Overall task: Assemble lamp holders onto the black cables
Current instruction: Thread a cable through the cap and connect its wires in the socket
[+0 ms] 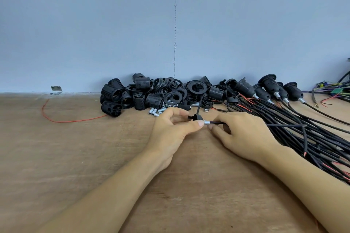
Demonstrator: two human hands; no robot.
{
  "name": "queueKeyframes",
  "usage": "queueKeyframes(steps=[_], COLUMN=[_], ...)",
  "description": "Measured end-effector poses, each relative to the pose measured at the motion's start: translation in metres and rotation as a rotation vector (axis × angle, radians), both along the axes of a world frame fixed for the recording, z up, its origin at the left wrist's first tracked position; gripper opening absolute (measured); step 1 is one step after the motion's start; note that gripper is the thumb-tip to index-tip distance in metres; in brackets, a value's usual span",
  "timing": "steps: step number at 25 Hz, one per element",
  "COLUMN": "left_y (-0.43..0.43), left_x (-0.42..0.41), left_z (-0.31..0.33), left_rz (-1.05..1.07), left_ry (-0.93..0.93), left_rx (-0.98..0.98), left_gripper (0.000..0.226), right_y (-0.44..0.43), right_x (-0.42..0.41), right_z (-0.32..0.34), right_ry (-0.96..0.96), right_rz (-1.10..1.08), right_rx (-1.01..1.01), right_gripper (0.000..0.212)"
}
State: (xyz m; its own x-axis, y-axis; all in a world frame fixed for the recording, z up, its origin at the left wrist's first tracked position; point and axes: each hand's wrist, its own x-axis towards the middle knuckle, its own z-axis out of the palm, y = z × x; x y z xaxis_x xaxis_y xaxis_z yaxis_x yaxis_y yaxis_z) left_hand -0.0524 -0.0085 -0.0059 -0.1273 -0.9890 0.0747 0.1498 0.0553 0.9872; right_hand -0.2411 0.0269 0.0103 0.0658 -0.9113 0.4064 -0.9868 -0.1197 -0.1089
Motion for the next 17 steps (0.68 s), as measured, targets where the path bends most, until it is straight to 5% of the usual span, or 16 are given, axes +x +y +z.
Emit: queueKeyframes(steps=[4, 10, 17], left_y=[0.001, -0.006, -0.018], left_x=[0.001, 0.005, 0.023], left_z=[-0.003, -0.002, 0.005], left_rz=[0.048, 0.047, 0.220], left_ry=[-0.459, -0.549, -0.779], left_rx=[-0.299, -0.327, -0.407], left_gripper=[0.036, 0.037, 0.052], right_y=[-0.001, 0.004, 0.001], right_x=[-0.001, 0.015, 0.023], right_z=[-0.004, -0.005, -0.018], right_ry=[-0.171, -0.244, -0.226], right_rz=[0.179, 0.384, 0.424], right_rx=[0.056, 0.074, 0.057], right_gripper=[0.020, 0.057, 0.060])
